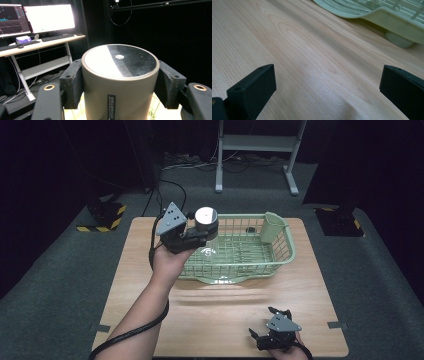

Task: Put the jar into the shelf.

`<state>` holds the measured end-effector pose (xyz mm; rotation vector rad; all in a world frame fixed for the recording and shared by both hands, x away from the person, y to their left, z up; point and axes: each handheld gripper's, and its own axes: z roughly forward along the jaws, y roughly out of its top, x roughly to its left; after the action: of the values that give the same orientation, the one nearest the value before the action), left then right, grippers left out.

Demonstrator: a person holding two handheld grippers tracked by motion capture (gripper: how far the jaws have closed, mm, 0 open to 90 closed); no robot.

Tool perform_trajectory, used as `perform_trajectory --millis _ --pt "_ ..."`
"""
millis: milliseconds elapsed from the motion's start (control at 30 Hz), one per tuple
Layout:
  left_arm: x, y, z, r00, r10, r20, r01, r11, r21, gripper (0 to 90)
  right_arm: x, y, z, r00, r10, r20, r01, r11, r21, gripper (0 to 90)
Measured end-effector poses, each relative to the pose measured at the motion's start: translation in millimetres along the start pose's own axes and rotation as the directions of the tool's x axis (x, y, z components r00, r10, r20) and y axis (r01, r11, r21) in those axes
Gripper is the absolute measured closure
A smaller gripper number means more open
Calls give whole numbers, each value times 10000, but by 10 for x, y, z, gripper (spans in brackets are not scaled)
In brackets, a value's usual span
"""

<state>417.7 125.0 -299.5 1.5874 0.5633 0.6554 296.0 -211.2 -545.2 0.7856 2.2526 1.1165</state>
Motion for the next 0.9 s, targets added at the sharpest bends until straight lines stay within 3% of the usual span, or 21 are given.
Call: perform_trajectory --millis 533,900 --pt "148 -239 399 9991 -333 -260 349 9973 642 334 -14 -5 -12 9998 155 -96 -156 9998 -117 3" --pt "238 -427 656 9975 -651 -264 683 9873 1433 334 -21 -5 -11 9998 152 -137 -154 9997 -166 3"
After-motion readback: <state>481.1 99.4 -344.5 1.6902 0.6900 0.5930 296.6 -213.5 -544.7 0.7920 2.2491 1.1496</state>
